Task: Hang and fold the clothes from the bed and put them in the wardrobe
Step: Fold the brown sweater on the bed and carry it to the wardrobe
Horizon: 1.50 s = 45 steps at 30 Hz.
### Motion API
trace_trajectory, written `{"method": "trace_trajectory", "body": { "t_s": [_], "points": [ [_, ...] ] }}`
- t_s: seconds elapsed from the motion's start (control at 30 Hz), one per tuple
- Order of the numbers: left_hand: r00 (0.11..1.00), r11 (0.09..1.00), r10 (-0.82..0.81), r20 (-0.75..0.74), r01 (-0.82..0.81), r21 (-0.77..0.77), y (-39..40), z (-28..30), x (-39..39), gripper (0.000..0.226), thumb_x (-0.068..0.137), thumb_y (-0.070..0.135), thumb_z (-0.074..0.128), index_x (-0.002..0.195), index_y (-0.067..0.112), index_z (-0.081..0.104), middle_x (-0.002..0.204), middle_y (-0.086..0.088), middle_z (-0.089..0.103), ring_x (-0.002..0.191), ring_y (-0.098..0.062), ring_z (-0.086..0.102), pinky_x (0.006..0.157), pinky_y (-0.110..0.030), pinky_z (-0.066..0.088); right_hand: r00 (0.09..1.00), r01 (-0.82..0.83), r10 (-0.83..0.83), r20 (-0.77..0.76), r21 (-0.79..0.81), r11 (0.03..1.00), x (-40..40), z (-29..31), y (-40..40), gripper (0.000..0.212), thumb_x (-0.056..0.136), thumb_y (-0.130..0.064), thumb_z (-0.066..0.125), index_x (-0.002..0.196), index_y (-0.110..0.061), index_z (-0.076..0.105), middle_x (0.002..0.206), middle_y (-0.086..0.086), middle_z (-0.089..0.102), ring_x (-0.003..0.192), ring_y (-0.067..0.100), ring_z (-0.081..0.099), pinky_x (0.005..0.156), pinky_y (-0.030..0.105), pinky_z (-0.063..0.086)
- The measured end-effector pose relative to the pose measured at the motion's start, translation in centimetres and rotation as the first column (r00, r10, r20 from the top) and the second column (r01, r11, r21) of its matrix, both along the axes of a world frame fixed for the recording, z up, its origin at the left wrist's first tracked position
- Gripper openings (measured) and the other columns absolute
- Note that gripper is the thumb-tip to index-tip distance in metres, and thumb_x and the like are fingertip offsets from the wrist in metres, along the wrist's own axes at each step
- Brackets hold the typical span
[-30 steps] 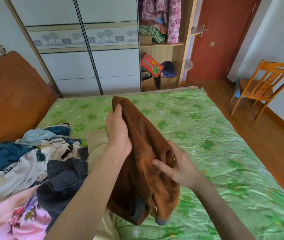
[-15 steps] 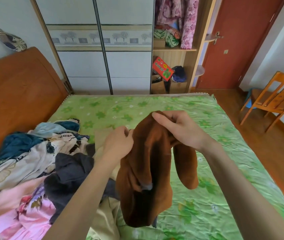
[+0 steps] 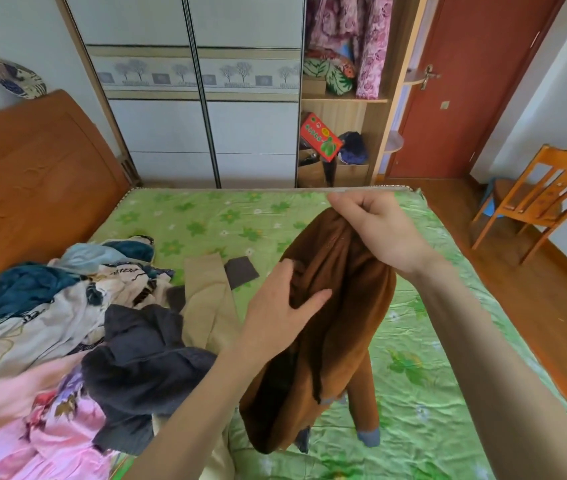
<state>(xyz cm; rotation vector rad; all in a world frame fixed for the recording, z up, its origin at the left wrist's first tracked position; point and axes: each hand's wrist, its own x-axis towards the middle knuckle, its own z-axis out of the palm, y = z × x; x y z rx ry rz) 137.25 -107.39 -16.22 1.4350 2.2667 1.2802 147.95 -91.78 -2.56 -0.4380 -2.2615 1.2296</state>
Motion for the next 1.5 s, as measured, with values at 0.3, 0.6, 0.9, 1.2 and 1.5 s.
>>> {"method": "trace_trajectory", "body": {
  "t_s": [0.3,0.6,0.9,1.2,1.5],
  "points": [
    [0.65,0.985,0.161,0.742,-0.146,-0.086,2.7,-7.4,-0.2,0.05,0.099,0.074,0.04,0.132,0.036,0.04,0.133,0.01,0.049,0.119,0.002,0.054,0.098,-0.021,0.044,0.996,0.016,-0.024,-0.09,-0.087,0.996,2.5,2.0,1.7,0.06,0.108,-0.032,0.057,0.076,0.017,0.046,0.076,0.04,0.041,0.07,0.032,0.043,0.085,0.046,0.049],
    [0.543,0.964,0.104,0.833,0.151,-0.219,3.6,-8.4,2.6,0.04,0.107,0.061,0.046,0.12,0.032,0.071,0.115,0.006,0.077,0.11,-0.016,0.071,0.105,-0.038,0.053,0.99,0.063,-0.082,-0.118,-0.163,0.985,3.8,0.4,3.9,0.058,0.107,-0.034,0.058,0.071,0.01,0.045,0.067,0.01,0.044,0.063,0.019,0.045,0.074,0.017,0.049],
    [0.783,0.969,0.235,0.576,-0.234,-0.079,2.8,-3.9,0.7,0.059,0.11,0.052,0.04,0.067,0.015,0.058,0.058,0.008,0.056,0.06,-0.007,0.057,0.063,-0.022,0.043,0.953,0.247,-0.252,0.166,0.05,0.968,5.0,-3.9,5.4,0.06,0.104,-0.052,0.056,0.082,0.003,0.063,0.072,0.019,0.055,0.063,0.021,0.054,0.07,0.039,0.048],
    [0.848,0.986,0.123,0.516,-0.162,0.032,4.1,1.2,-0.8,0.06,0.109,0.052,0.042,0.067,0.011,0.055,0.061,-0.007,0.037,0.055,-0.017,0.045,0.048,-0.01,0.036,0.93,-0.122,-0.05,0.363,0.435,0.892,4.3,-7.2,1.9,0.057,0.09,-0.057,0.07,0.141,-0.032,0.059,0.138,-0.014,0.063,0.125,0.004,0.056,0.106,0.031,0.047],
    [0.88,0.995,0.084,0.467,-0.1,0.009,2.2,1.3,-2.8,0.069,0.108,0.057,0.042,0.064,0.008,0.063,0.054,0.003,0.054,0.058,-0.014,0.06,0.064,-0.025,0.047,0.88,-0.332,0.243,0.409,0.161,0.929,2.3,-8.3,-0.6,0.017,0.107,-0.024,0.058,0.095,-0.015,0.067,0.086,0.003,0.069,0.082,0.02,0.063,0.077,0.043,0.05]
  ]
}}
